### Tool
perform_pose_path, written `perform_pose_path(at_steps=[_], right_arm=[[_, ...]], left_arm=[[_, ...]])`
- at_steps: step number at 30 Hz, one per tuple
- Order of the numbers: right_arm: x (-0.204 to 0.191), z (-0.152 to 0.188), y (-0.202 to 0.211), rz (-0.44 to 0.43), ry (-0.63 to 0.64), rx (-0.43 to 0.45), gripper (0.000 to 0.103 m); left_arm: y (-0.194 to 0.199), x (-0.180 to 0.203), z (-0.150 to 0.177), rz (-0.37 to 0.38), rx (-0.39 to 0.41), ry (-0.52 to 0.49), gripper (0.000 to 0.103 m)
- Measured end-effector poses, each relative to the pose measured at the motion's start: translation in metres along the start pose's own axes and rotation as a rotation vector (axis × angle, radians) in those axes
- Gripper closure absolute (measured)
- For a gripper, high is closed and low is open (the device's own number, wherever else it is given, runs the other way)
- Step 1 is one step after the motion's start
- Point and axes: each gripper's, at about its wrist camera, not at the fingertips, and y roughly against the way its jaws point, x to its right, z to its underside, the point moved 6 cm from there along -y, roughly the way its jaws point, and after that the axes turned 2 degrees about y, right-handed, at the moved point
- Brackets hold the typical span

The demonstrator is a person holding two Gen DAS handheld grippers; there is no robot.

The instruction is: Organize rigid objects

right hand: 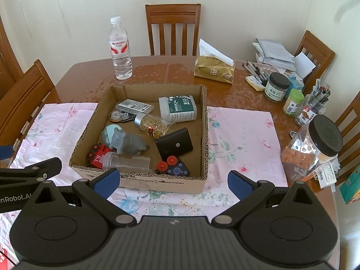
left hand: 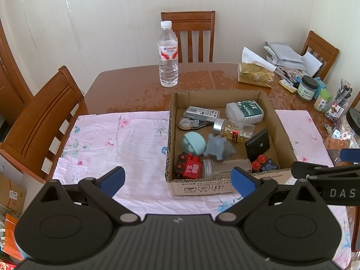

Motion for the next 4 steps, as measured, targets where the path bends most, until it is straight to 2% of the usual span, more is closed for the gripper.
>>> perform_pose_path(at_steps=[4], right_arm=[[-0.0011, -0.0002, 0.0014, 0.000, 0.003, 0.002, 0.000]], left_arm=[[-0.0007, -0.0011, 0.0002, -0.005, -0.004, 0.001, 0.003]])
